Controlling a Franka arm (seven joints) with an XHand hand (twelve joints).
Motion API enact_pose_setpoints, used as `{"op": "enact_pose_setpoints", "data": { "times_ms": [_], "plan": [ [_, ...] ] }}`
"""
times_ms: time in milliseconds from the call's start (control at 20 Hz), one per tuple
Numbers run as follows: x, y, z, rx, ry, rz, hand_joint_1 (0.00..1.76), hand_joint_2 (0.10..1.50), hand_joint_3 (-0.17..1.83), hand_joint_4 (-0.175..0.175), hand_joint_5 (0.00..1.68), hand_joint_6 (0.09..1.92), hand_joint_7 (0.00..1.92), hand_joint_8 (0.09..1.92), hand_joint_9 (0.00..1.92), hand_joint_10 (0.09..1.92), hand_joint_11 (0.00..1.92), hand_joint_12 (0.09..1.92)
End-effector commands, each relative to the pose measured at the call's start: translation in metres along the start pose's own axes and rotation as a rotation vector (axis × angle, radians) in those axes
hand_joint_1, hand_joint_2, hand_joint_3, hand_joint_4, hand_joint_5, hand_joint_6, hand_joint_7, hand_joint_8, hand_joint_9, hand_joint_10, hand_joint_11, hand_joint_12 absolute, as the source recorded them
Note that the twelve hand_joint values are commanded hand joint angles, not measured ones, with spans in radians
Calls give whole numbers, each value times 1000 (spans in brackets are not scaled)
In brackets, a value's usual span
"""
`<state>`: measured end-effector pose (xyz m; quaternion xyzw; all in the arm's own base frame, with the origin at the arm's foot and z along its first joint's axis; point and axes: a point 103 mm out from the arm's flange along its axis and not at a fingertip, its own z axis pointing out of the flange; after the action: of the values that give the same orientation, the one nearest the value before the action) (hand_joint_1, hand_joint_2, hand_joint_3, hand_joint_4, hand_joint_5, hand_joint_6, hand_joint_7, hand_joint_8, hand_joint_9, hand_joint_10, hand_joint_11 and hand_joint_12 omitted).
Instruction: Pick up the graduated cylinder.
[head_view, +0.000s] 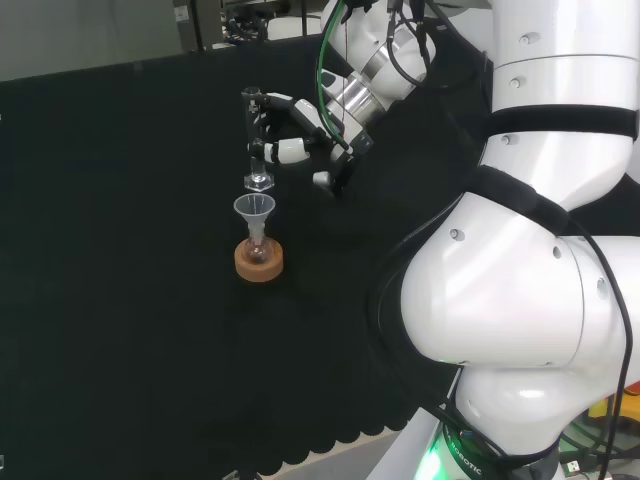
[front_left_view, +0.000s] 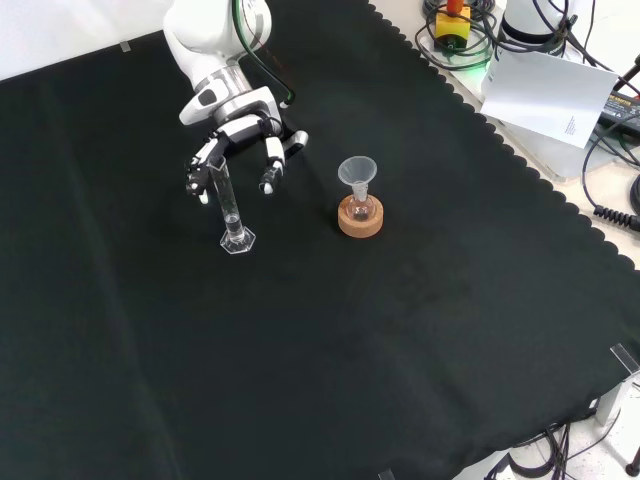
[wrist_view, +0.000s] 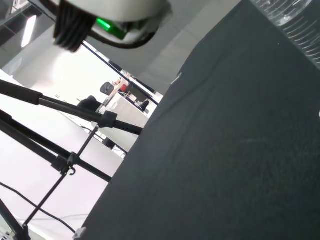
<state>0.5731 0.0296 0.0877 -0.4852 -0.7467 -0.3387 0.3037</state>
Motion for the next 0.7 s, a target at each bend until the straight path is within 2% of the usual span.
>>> {"op": "enact_pose_setpoints", "data": {
  "times_ms": [50, 300, 500, 700],
  "plan": [
    [0, 0, 11, -32, 50, 13, 1054, 592, 614, -45, 526, 87, 427, 652, 669, 551, 500, 1221],
    [0, 2, 16, -59, 82, 20, 1108, 605, 631, -31, 664, 185, 523, 623, 773, 481, 593, 1163],
    [-2, 4, 19, -78, 98, 25, 1123, 617, 631, -25, 643, 406, 558, 607, 817, 422, 625, 1142],
    [-4, 7, 20, -95, 97, 35, 1124, 620, 636, -24, 616, 482, 556, 605, 824, 411, 630, 1139]
  ]
}}
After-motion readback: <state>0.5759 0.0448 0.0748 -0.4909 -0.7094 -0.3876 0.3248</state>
